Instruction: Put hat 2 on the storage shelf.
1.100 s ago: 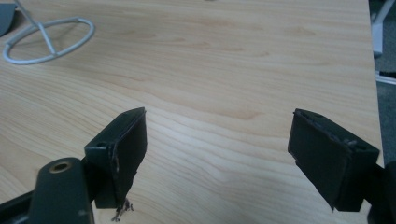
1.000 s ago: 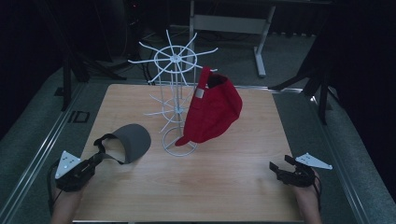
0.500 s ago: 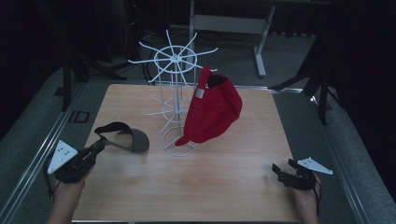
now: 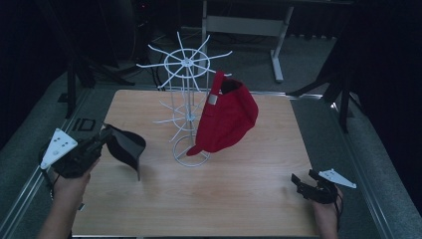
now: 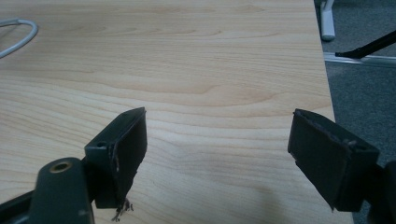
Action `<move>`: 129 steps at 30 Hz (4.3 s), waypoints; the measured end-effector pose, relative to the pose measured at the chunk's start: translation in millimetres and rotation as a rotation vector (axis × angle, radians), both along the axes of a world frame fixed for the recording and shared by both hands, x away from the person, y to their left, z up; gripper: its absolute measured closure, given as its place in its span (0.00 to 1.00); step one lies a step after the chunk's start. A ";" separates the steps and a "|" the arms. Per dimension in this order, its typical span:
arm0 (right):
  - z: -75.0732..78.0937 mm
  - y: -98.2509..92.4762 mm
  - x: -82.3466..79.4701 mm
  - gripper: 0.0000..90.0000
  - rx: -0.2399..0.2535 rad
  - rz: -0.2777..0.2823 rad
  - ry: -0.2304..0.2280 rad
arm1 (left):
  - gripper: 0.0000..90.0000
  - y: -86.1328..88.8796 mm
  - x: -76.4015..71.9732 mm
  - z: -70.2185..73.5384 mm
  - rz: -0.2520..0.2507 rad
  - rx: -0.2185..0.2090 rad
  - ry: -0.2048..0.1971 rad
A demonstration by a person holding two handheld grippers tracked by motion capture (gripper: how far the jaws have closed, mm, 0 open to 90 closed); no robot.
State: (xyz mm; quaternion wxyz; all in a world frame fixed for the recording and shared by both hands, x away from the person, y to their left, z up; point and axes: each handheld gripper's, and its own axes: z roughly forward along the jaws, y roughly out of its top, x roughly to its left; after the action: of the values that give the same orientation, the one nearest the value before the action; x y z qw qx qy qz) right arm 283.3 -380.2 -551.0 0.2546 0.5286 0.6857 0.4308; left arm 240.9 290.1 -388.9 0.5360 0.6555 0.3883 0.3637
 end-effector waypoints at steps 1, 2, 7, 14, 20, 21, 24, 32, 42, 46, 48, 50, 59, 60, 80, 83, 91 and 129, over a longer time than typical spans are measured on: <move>-0.2 -0.2 0.0 0.22 0.001 0.000 0.001 | 0.95 -0.2 -0.6 3.8 -0.002 0.000 -0.009; -0.3 -0.4 0.0 0.22 0.000 -0.001 0.001 | 0.95 -0.5 -1.7 9.8 -0.006 -0.001 -0.021; -0.5 -0.7 -0.1 0.22 -0.001 -0.001 0.000 | 0.95 -1.0 -7.9 32.5 -0.024 -0.006 -0.080; 0.0 -1.5 -0.6 0.22 0.006 0.005 -0.003 | 0.95 -4.9 -13.3 55.5 -0.111 0.008 -0.143; -0.4 -1.8 -0.2 0.22 0.004 0.009 0.001 | 0.95 -11.8 -9.8 76.0 -0.148 0.033 -0.164; -0.4 -1.8 0.0 0.22 0.005 0.011 0.001 | 0.95 -12.8 -9.1 78.8 -0.158 0.034 -0.166; -0.3 -1.4 0.1 0.22 0.006 0.011 0.002 | 0.95 -15.8 -5.9 89.6 -0.218 0.045 -0.165; -0.7 -0.3 0.7 0.22 0.001 0.019 0.009 | 0.95 -22.9 -4.3 104.5 -0.346 -0.003 -0.168; -0.3 -0.8 0.4 0.22 0.004 0.020 0.007 | 0.95 -37.7 4.7 122.7 -0.367 -0.002 -0.158; -0.3 -1.3 0.2 0.22 0.005 0.018 0.007 | 0.95 -47.7 8.4 130.6 -0.382 0.005 -0.165; -0.2 -1.4 0.3 0.22 0.005 0.018 0.009 | 0.95 -52.7 9.6 134.3 -0.386 0.011 -0.169; -0.3 -1.1 0.5 0.22 0.003 0.018 0.009 | 0.95 -56.8 10.7 138.1 -0.387 0.020 -0.167; -0.2 -0.6 0.8 0.22 0.002 0.019 0.010 | 0.95 -71.1 14.9 156.2 -0.377 0.030 -0.180; -0.1 -0.6 0.8 0.22 0.003 0.020 0.010 | 0.95 -72.8 16.0 157.5 -0.378 0.030 -0.175; -1.0 -2.4 1.5 0.22 0.004 0.017 0.017 | 0.95 -110.4 36.2 157.7 -0.394 0.055 -0.130; -1.3 -2.7 1.3 0.22 0.005 0.015 0.016 | 0.95 -110.4 39.6 155.0 -0.389 0.030 -0.111; -1.4 -2.9 1.3 0.22 0.007 0.014 0.014 | 0.93 -112.8 43.8 155.6 -0.378 0.017 -0.088; -1.3 -3.3 0.9 0.22 0.009 0.013 0.016 | 0.78 -81.5 13.6 121.0 -0.368 0.006 -0.091</move>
State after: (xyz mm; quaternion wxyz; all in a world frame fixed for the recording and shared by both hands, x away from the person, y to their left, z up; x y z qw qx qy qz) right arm 284.2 -383.5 -552.3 0.2439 0.5289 0.6890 0.4314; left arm 254.5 208.6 -267.9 0.6084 0.6999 0.2363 0.2900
